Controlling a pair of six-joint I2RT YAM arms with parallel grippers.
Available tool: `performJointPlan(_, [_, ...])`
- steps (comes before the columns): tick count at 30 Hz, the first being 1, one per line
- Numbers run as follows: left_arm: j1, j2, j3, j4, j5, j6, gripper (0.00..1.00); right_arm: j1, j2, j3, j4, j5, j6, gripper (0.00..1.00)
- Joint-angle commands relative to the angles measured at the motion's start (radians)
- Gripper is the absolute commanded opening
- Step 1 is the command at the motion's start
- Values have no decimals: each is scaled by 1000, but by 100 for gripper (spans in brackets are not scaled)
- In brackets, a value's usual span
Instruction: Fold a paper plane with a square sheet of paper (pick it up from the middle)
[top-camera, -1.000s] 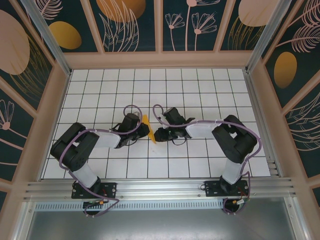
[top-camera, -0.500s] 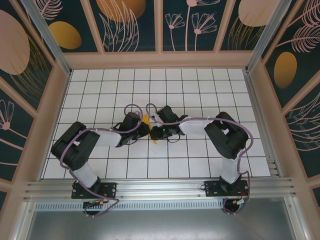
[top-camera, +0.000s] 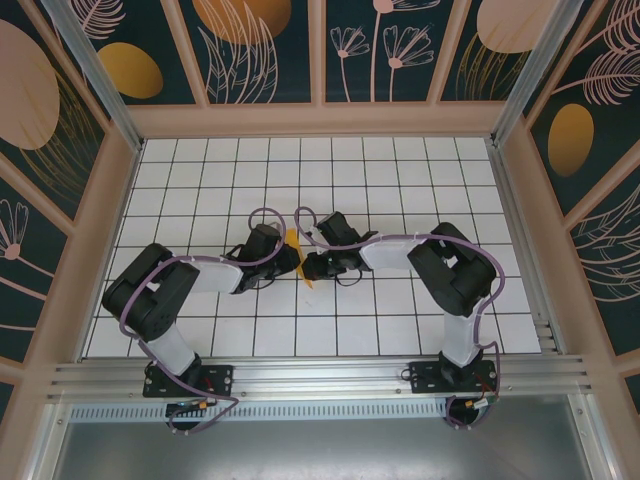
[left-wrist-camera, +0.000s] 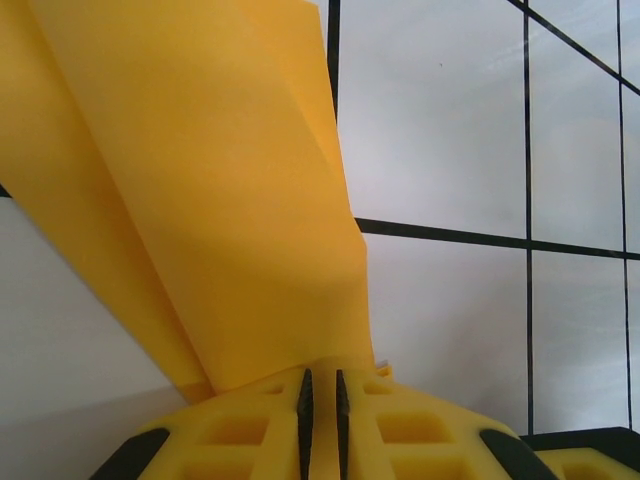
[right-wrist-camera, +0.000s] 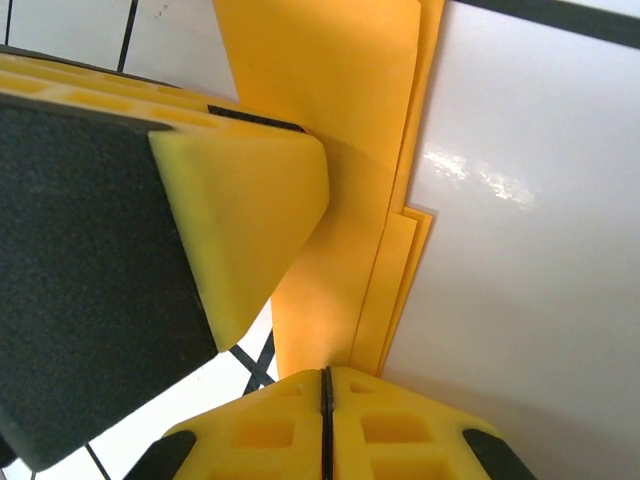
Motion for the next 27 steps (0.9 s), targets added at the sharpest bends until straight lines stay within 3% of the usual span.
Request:
performJointPlan(1, [9, -36, 13, -28, -21, 31, 19, -5, 46, -39, -65, 40, 11, 8])
performJointPlan(7, [17, -93, -13, 43, 11, 30, 19, -5, 62, -48, -69, 50, 20, 6])
performJointPlan(13, [32, -36, -39, 92, 41, 7, 17, -8, 60, -44, -67, 44, 20, 5])
performJointPlan(27, [37, 57, 21, -74, -59, 6, 14, -13, -92, -6, -15, -24, 16, 4])
